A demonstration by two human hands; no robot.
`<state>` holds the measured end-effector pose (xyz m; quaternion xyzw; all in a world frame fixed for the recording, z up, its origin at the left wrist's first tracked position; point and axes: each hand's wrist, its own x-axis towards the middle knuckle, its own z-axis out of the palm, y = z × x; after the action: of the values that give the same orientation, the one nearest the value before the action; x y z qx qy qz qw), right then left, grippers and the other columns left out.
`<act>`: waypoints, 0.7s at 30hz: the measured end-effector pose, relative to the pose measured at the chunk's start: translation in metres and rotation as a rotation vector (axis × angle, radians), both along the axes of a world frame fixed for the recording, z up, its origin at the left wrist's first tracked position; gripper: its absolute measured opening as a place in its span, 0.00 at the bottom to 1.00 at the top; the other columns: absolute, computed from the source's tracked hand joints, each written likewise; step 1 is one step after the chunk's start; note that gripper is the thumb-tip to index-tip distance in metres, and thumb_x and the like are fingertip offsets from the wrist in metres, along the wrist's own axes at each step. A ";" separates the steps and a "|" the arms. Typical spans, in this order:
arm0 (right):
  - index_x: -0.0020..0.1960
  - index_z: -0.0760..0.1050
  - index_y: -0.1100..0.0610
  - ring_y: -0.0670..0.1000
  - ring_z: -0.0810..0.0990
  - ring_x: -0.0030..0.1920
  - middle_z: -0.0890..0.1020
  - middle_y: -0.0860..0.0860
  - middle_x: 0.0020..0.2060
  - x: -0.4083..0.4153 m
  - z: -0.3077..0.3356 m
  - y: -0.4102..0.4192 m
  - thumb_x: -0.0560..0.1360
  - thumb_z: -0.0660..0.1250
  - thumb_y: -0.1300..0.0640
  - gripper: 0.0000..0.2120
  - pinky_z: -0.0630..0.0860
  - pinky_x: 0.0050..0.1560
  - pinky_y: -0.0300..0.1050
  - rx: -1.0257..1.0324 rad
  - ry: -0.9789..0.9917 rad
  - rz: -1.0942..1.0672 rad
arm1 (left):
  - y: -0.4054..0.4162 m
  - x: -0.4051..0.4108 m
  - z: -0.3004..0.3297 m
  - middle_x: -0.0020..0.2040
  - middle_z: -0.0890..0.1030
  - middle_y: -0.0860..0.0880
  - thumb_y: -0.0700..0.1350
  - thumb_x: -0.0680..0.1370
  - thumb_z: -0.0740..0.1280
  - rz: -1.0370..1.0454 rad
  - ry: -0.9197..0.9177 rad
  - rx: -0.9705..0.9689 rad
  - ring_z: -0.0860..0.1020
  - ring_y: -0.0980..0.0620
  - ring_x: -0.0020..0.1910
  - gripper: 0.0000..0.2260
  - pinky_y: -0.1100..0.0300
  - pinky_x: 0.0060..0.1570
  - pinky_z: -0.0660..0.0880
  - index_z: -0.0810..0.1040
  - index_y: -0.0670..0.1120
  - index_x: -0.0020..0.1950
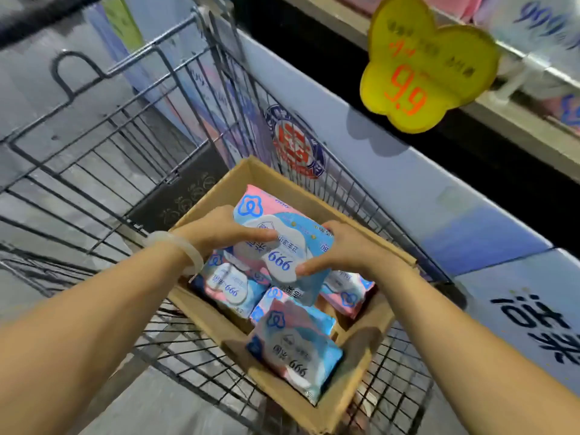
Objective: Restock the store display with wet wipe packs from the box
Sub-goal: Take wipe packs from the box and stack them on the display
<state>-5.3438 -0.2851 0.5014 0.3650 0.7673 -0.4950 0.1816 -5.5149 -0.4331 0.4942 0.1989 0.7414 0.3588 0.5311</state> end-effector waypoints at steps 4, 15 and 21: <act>0.42 0.75 0.52 0.49 0.78 0.40 0.80 0.47 0.38 0.043 0.077 0.022 0.59 0.82 0.50 0.20 0.76 0.43 0.45 0.113 0.031 -0.028 | 0.033 0.036 0.065 0.52 0.84 0.41 0.64 0.44 0.80 -0.106 0.072 0.120 0.81 0.41 0.54 0.41 0.42 0.56 0.77 0.82 0.43 0.51; 0.65 0.69 0.52 0.48 0.74 0.58 0.74 0.42 0.57 0.256 0.287 0.096 0.57 0.83 0.52 0.40 0.69 0.57 0.39 0.580 0.085 -0.256 | 0.167 0.216 0.233 0.31 0.82 0.62 0.47 0.69 0.76 -0.336 0.294 0.568 0.76 0.72 0.28 0.07 0.76 0.30 0.71 0.82 0.49 0.44; 0.63 0.72 0.53 0.49 0.77 0.59 0.78 0.46 0.57 0.362 0.344 0.135 0.51 0.85 0.53 0.44 0.73 0.60 0.44 0.754 0.039 -0.370 | 0.236 0.324 0.274 0.35 0.84 0.55 0.51 0.65 0.78 -0.324 0.306 0.748 0.79 0.62 0.32 0.10 0.64 0.36 0.77 0.82 0.48 0.39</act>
<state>-4.9821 -0.1502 0.8450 0.5283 0.8194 -0.2107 -0.0712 -5.1913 -0.1974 0.7683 0.5423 0.5898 0.4811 0.3558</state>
